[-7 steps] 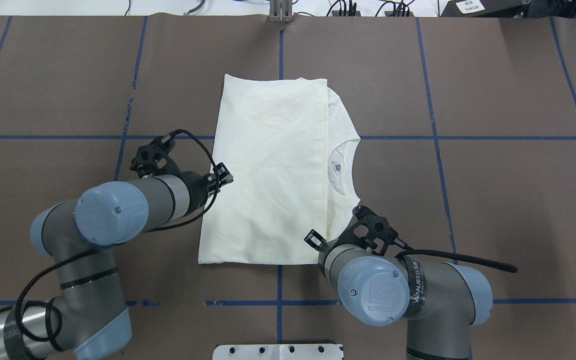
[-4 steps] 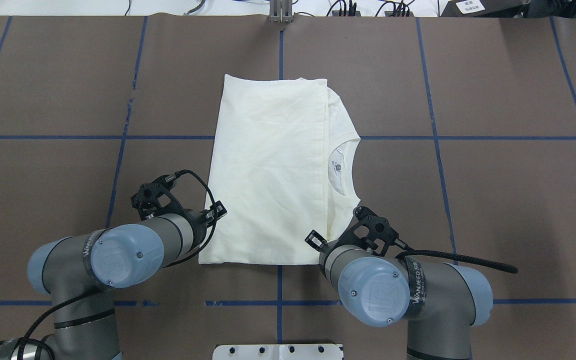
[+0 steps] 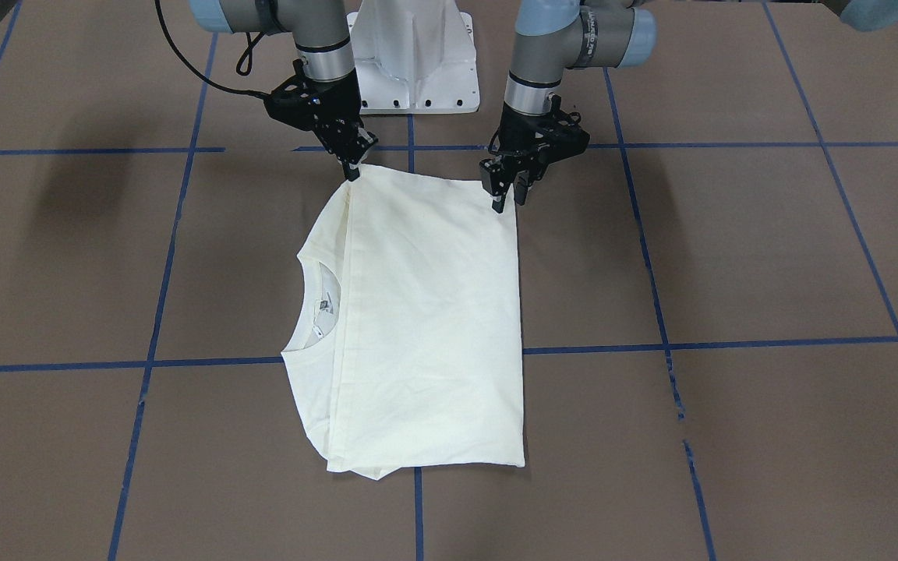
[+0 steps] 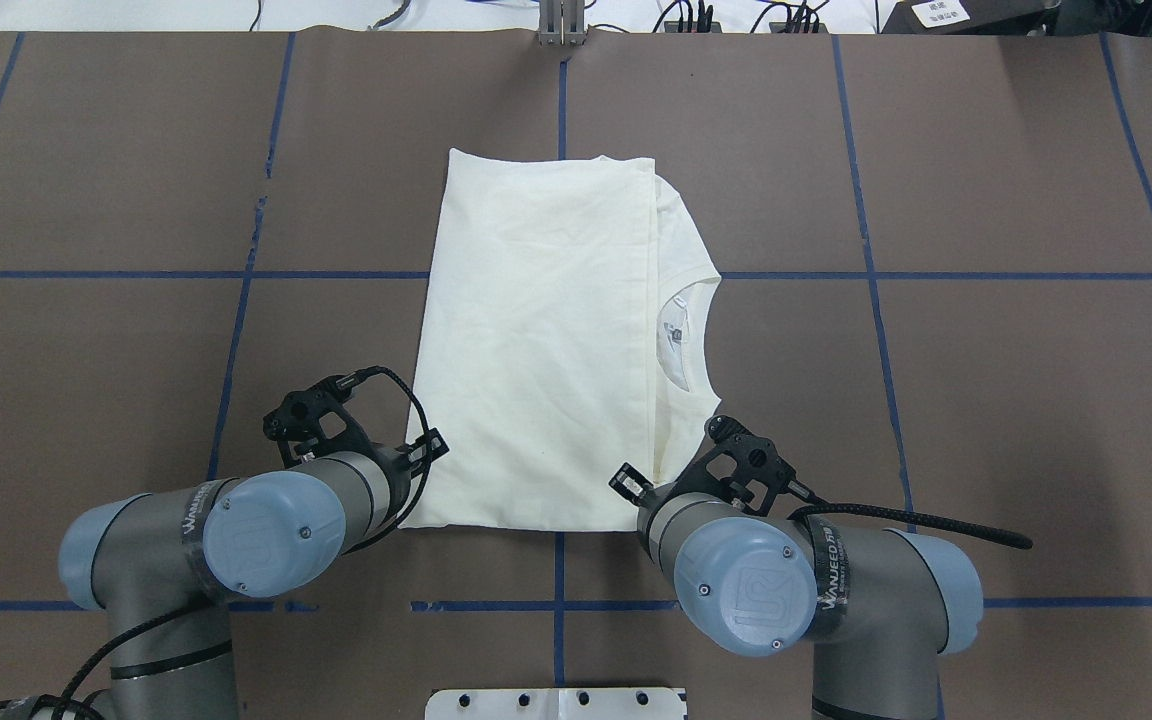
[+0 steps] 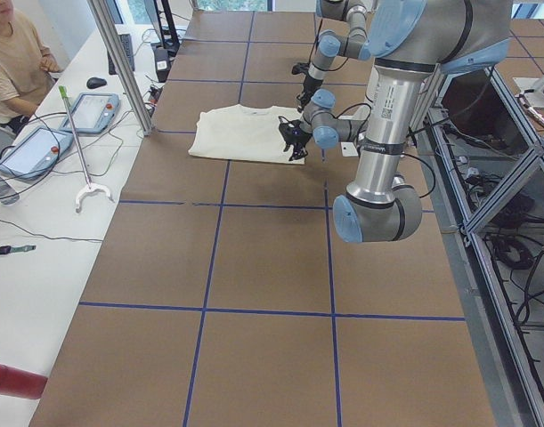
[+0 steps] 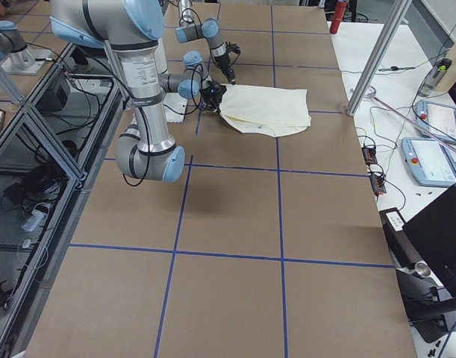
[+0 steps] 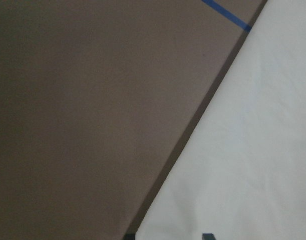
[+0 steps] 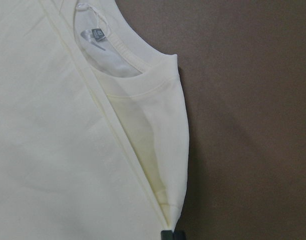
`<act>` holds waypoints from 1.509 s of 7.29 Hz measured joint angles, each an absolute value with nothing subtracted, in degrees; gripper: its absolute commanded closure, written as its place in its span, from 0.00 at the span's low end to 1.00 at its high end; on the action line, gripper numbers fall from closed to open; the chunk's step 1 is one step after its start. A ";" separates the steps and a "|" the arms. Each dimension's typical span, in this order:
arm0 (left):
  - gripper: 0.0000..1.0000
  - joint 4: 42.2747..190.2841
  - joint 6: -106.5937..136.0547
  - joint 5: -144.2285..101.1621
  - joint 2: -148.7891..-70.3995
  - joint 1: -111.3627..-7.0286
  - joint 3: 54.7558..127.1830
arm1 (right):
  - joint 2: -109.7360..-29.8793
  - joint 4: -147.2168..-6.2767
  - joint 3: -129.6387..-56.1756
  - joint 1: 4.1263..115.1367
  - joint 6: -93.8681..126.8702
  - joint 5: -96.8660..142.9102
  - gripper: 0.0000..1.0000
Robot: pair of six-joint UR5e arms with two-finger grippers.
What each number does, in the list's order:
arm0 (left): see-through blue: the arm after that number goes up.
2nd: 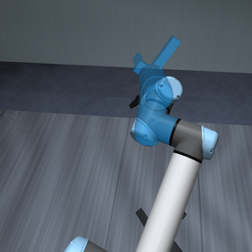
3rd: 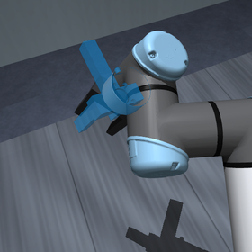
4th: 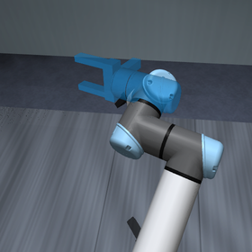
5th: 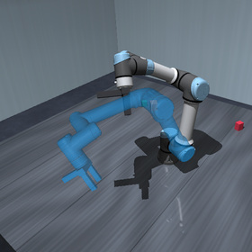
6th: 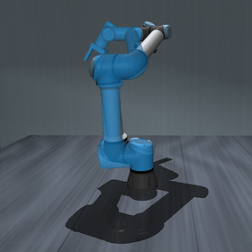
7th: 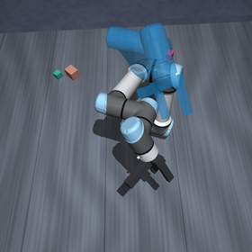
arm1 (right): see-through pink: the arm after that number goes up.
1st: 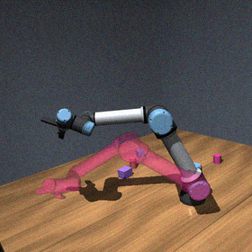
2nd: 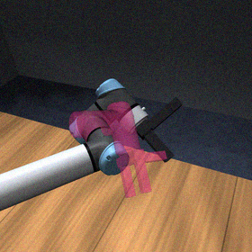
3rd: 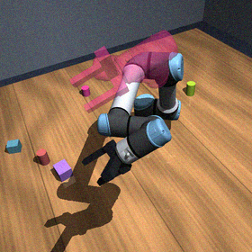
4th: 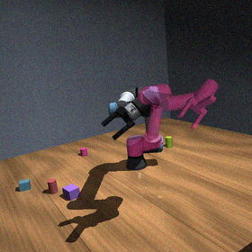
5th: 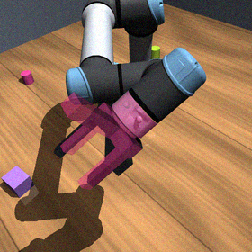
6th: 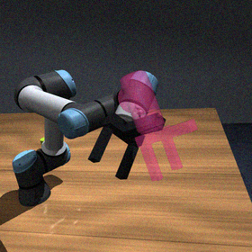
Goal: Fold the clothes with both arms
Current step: 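Position both grippers at the near edge of the squared shirt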
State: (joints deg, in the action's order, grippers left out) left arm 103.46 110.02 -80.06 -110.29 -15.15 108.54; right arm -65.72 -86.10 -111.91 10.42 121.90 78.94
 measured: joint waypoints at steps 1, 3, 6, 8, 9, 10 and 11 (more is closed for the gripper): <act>0.46 101.44 110.00 -80.07 -110.29 -14.28 109.03 | -65.69 -86.09 -111.90 10.30 121.92 78.93 1.00; 0.47 99.22 110.31 -80.07 -110.31 -12.58 109.49 | -65.66 -86.07 -111.89 10.02 121.98 78.93 1.00; 0.51 98.71 112.28 -80.05 -110.18 -10.79 109.85 | -65.73 -86.11 -111.84 9.81 122.05 78.91 1.00; 0.63 97.51 112.47 -80.05 -110.11 -10.62 109.93 | -65.74 -86.13 -111.88 9.77 122.08 78.85 1.00; 1.00 97.06 112.49 -80.06 -110.09 -10.62 109.97 | -65.74 -86.13 -111.88 9.76 122.08 78.84 1.00; 1.00 96.86 112.52 -80.07 -110.18 -10.62 110.10 | -65.74 -86.13 -111.88 9.76 122.08 78.84 1.00; 1.00 96.80 112.54 -80.07 -110.23 -10.63 110.27 | -65.74 -86.15 -111.88 9.76 122.08 78.84 1.00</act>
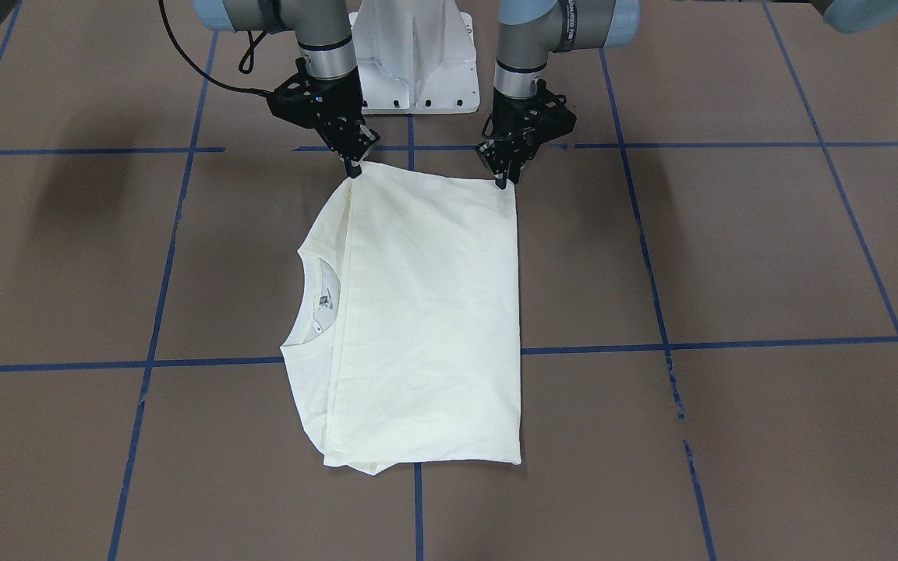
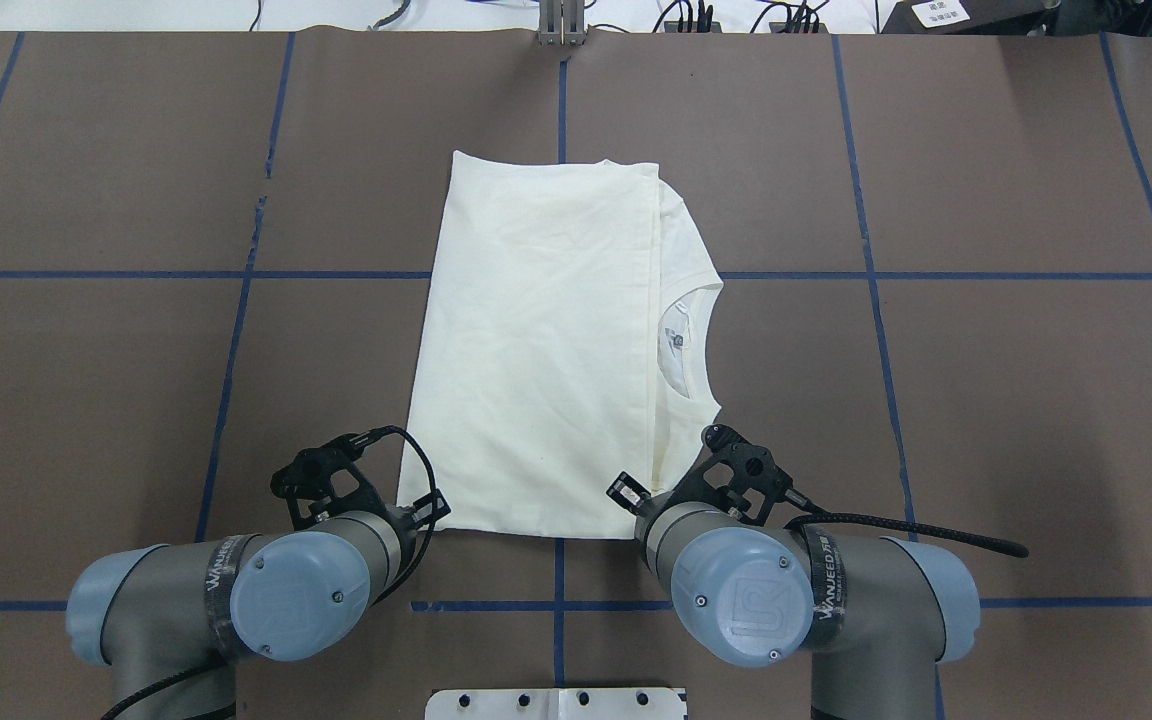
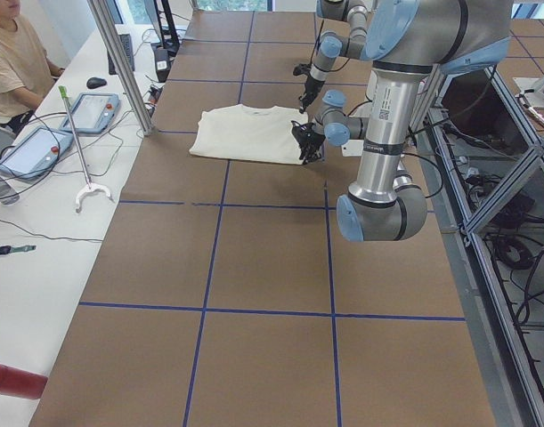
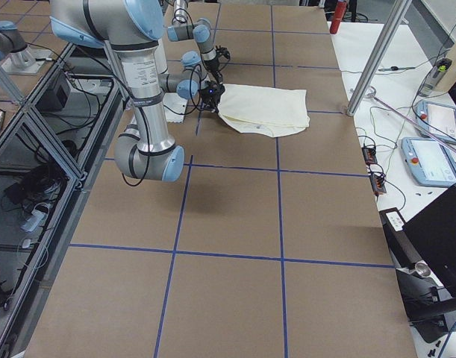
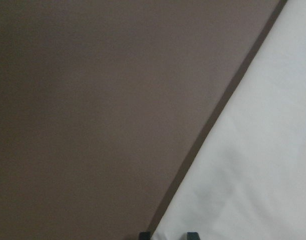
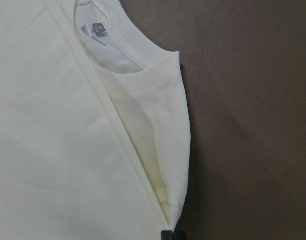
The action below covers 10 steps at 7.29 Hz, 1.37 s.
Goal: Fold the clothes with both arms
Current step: 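Position both grippers at the near edge of the squared shirt, then grasp the near edge with both grippers and fold it away from the robot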
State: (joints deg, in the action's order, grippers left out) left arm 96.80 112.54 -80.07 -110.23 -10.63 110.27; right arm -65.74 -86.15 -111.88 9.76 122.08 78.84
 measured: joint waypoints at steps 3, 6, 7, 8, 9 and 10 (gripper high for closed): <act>1.00 96.69 112.50 -80.09 -110.03 -10.72 110.71 | -65.81 -86.22 -111.86 9.76 122.04 78.84 1.00; 1.00 92.26 114.33 -80.42 -110.10 -8.62 116.51 | -66.74 -86.20 -112.38 9.43 122.04 78.84 1.00; 1.00 91.19 117.25 -80.43 -110.04 -6.07 118.93 | -67.93 -86.37 -114.20 8.56 122.35 78.84 1.00; 1.00 89.40 121.17 -80.40 -110.04 -2.68 122.50 | -70.61 -87.61 -119.47 6.55 123.29 78.76 1.00; 1.00 87.41 124.52 -80.37 -110.08 0.47 126.24 | -73.84 -90.22 -126.27 3.77 124.90 78.59 1.00; 1.00 86.33 126.39 -80.36 -110.10 2.23 129.82 | -75.49 -92.60 -131.29 2.17 126.27 78.47 1.00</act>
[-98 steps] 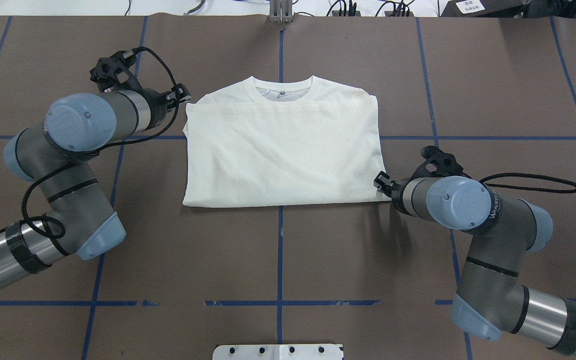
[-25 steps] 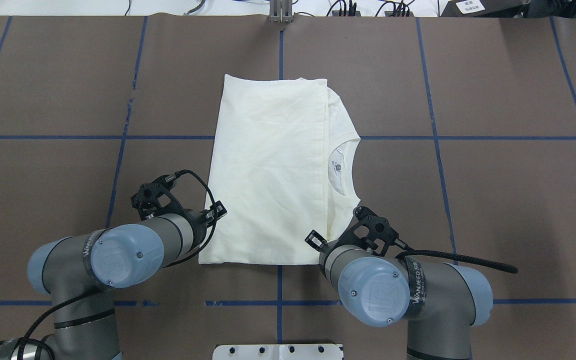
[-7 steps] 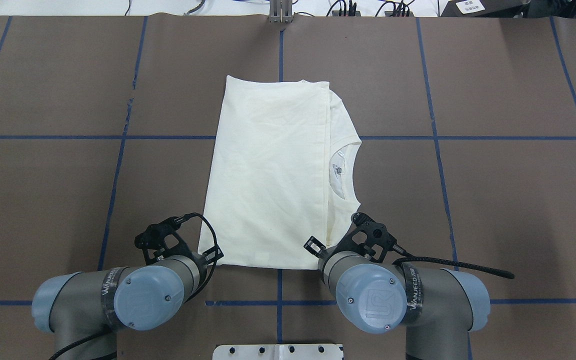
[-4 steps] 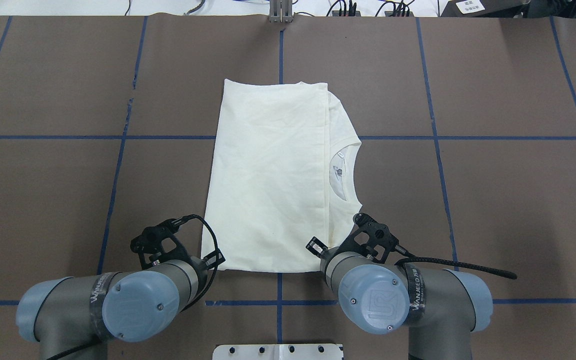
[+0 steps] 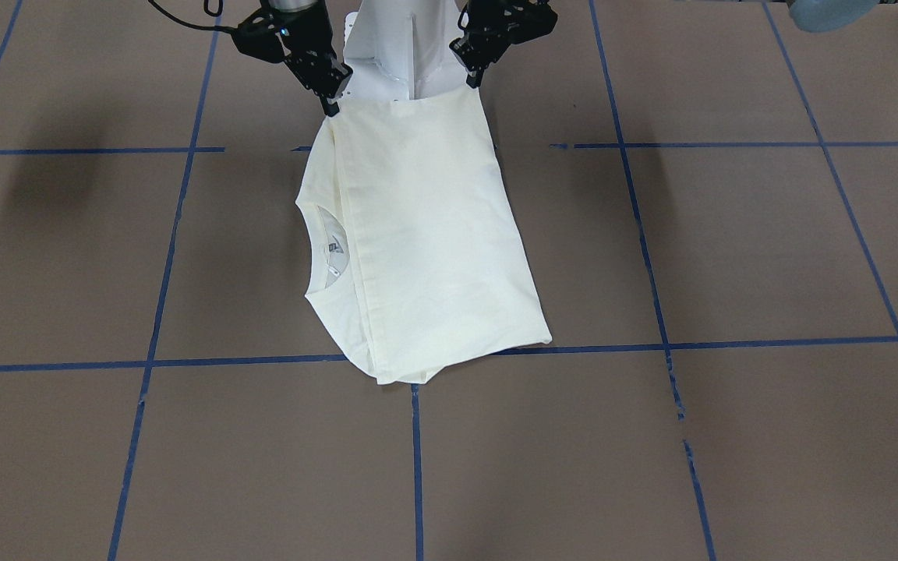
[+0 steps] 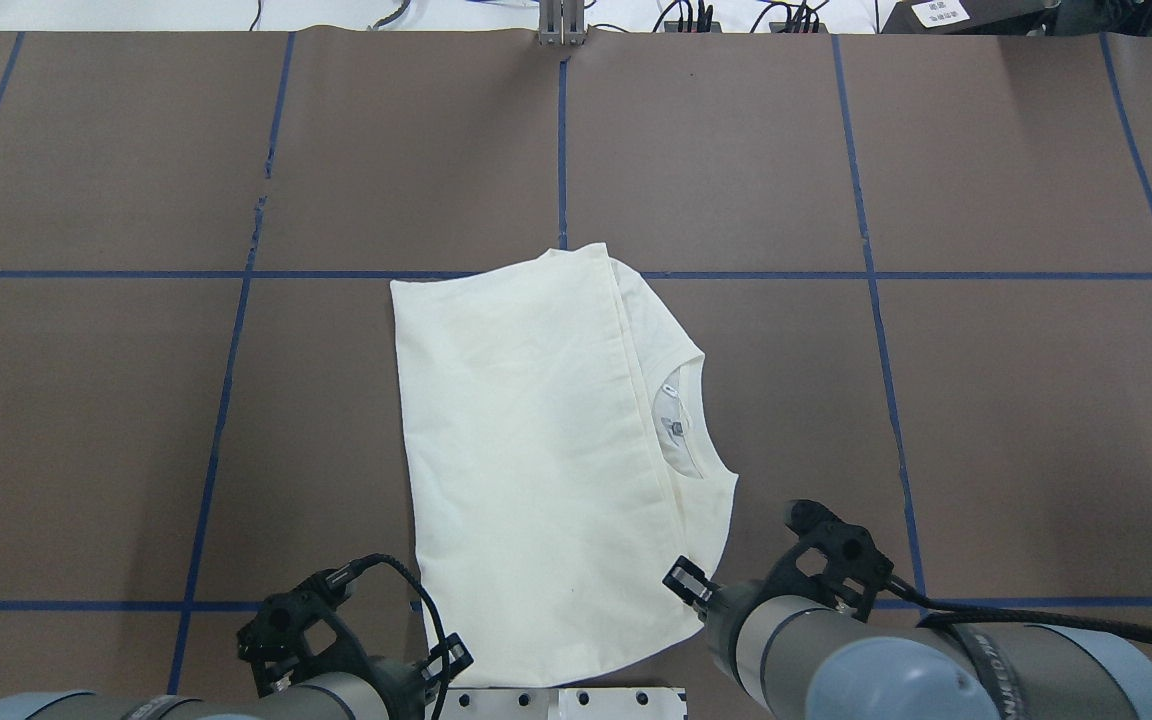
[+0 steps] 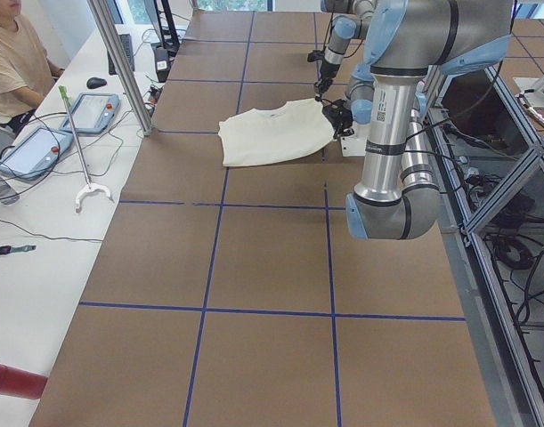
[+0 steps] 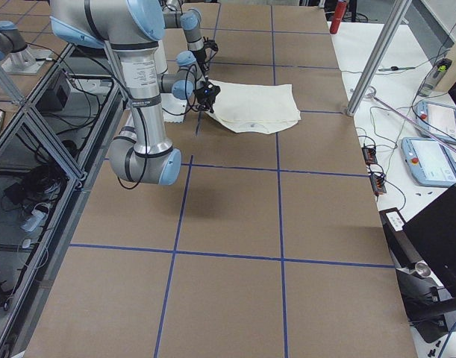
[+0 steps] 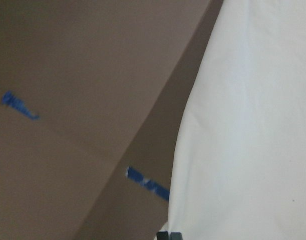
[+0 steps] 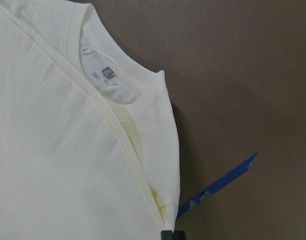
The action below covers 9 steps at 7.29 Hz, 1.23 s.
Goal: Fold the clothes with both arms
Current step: 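Grasp the near edge with both grippers and fold it away from the robot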
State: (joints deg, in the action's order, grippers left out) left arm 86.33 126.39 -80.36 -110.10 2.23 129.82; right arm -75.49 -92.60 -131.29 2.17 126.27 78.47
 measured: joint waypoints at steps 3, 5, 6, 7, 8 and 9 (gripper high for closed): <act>1.00 85.80 121.01 -81.77 -111.34 -4.28 132.89 | -72.76 -94.69 -134.88 8.05 125.04 79.05 1.00; 1.00 85.88 113.48 -83.39 -112.27 -11.69 131.88 | -66.89 -94.62 -129.07 14.93 120.27 81.31 1.00; 1.00 86.03 110.31 -83.59 -112.39 -14.57 129.93 | -64.09 -94.36 -124.27 17.84 117.86 82.60 1.00; 1.00 86.90 107.02 -83.60 -112.45 -17.36 127.03 | -61.53 -94.19 -119.93 20.19 115.99 83.63 1.00; 1.00 89.31 104.44 -83.57 -112.48 -19.78 123.81 | -59.58 -93.08 -116.18 22.03 114.92 84.67 1.00; 1.00 93.02 102.69 -83.53 -112.59 -21.66 120.07 | -58.19 -89.52 -111.88 23.96 114.32 86.19 1.00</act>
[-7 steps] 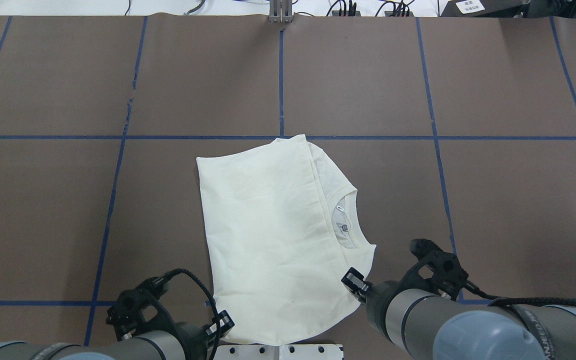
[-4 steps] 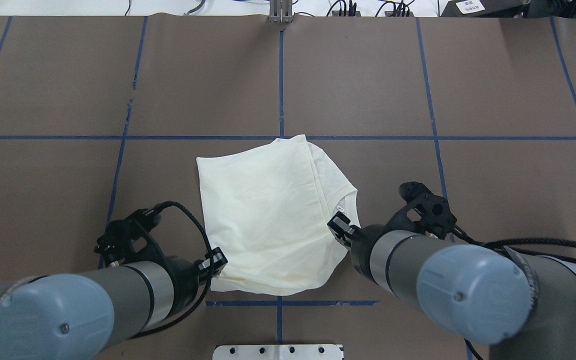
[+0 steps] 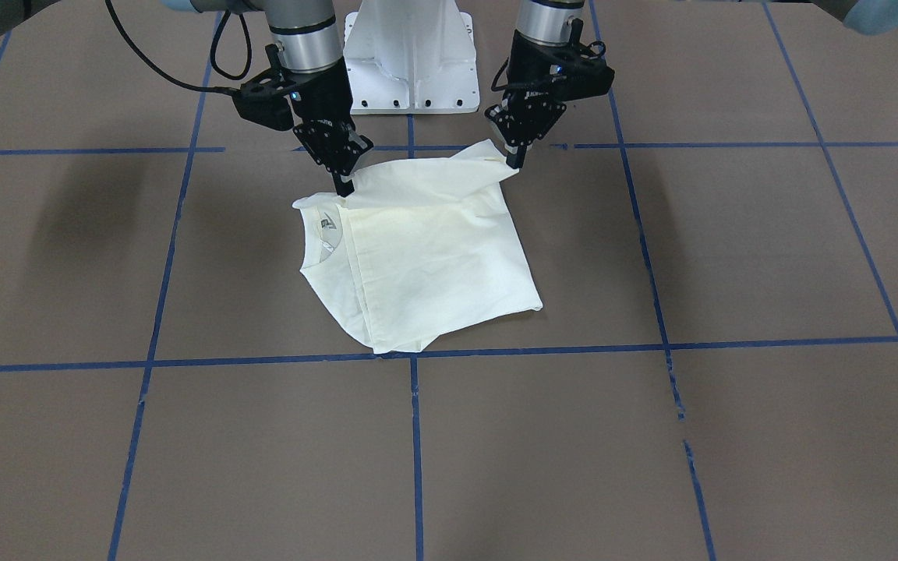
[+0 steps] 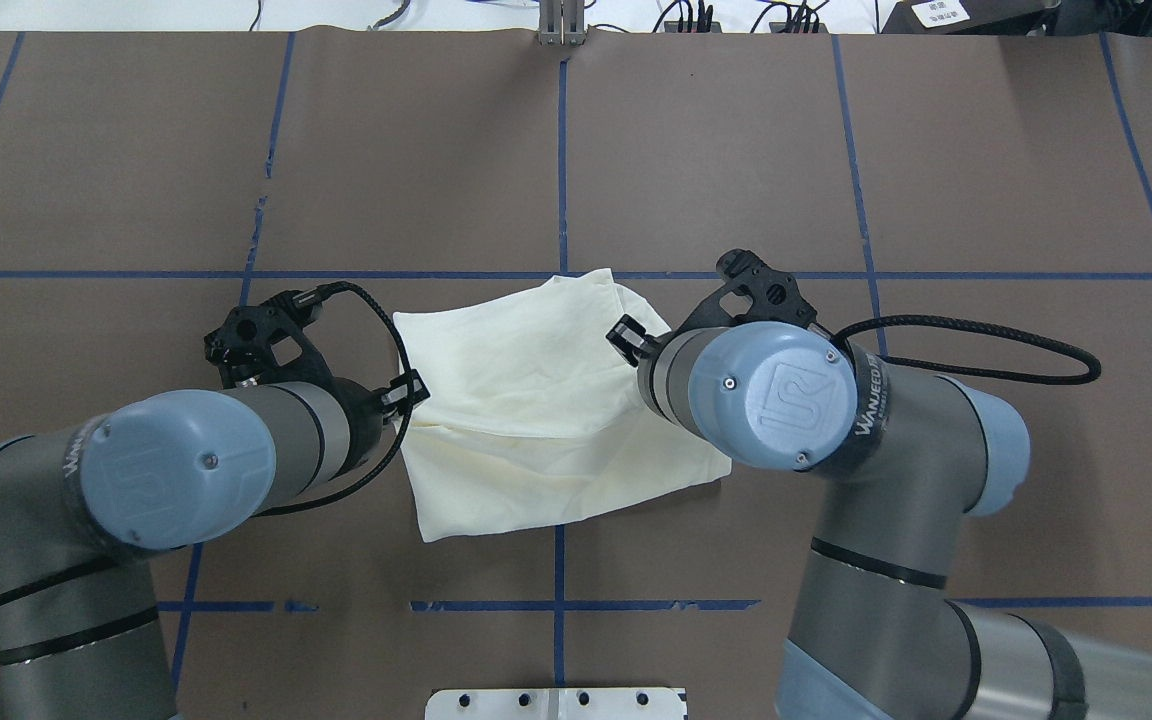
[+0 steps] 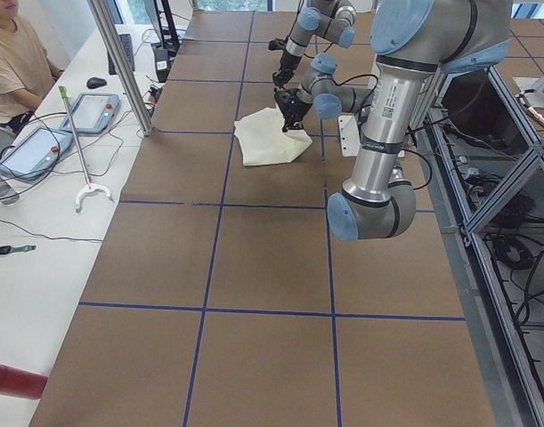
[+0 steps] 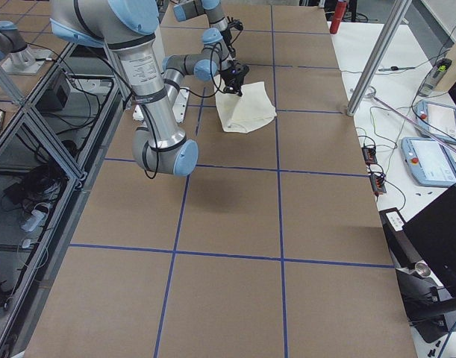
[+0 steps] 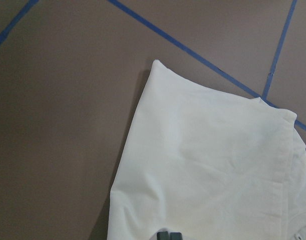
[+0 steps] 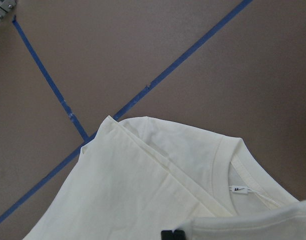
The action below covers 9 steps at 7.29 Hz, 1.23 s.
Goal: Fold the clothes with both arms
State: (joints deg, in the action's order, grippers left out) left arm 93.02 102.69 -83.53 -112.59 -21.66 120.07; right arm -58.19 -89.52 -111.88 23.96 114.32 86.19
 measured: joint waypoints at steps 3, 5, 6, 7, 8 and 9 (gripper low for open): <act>1.00 105.34 100.73 -83.34 -113.46 -24.73 107.97 | -52.71 -77.72 -96.19 29.33 113.56 93.15 1.00; 1.00 112.37 97.59 -83.22 -115.16 -27.44 100.19 | -49.51 -73.40 -87.23 30.97 110.38 94.25 1.00; 0.75 115.42 95.34 -83.20 -116.04 -28.91 97.08 | -48.35 -70.10 -82.74 31.45 108.88 94.39 1.00; 0.59 117.84 93.41 -83.26 -116.69 -29.91 95.02 | -47.39 -67.91 -79.48 31.63 107.79 94.52 1.00; 0.63 119.23 91.61 -83.56 -117.07 -30.75 94.44 | -46.95 -66.90 -77.57 31.68 106.84 94.60 1.00; 0.71 119.82 89.22 -85.13 -116.36 -31.18 95.80 | -46.77 -66.50 -76.67 31.71 106.18 94.66 1.00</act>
